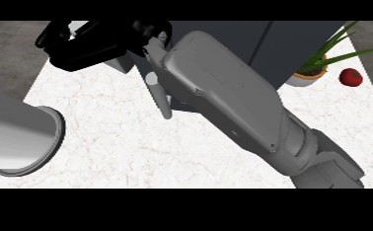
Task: Pick up the wine, place it into the cabinet and close the cabinet
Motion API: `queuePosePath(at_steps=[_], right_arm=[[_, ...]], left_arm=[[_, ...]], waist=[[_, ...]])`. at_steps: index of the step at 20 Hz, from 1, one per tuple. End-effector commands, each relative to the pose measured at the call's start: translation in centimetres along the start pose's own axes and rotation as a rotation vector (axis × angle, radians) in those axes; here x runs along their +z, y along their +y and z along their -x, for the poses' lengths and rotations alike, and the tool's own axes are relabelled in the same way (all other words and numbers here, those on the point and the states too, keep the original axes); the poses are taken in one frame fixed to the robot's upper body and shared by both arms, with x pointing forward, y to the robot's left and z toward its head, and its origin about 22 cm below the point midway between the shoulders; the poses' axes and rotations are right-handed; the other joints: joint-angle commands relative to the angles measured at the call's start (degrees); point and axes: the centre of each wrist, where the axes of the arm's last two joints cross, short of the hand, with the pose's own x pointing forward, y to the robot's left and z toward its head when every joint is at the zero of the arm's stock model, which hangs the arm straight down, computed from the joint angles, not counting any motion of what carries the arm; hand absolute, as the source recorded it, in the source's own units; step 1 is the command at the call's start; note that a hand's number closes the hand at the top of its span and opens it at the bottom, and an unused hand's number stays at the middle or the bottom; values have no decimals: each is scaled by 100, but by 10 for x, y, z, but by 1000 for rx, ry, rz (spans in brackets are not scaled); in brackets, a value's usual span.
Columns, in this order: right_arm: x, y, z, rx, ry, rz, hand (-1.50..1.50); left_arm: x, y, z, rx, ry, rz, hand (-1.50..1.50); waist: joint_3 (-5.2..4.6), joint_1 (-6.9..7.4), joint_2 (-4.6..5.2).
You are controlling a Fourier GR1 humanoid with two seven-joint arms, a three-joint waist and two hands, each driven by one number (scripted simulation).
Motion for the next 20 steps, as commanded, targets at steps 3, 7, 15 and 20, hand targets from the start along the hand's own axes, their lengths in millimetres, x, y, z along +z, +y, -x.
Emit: queuePosePath(at_steps=[3,7,15,20], right_arm=[[8,-60,14,7,-52,219,150],[25,-87,40,-6,-44,263,150],[46,-116,44,-35,-113,333,150],[42,-113,44,-34,-120,297,150]], left_arm=[[-3,4,-7,-17,-10,-15,-150],[-8,3,-14,-11,5,39,-150],[-10,-21,-6,73,5,62,-150],[-11,-30,0,105,41,79,-150]], waist=[[30,-75,47],[34,-86,68],[42,-332,126],[31,-446,147]])
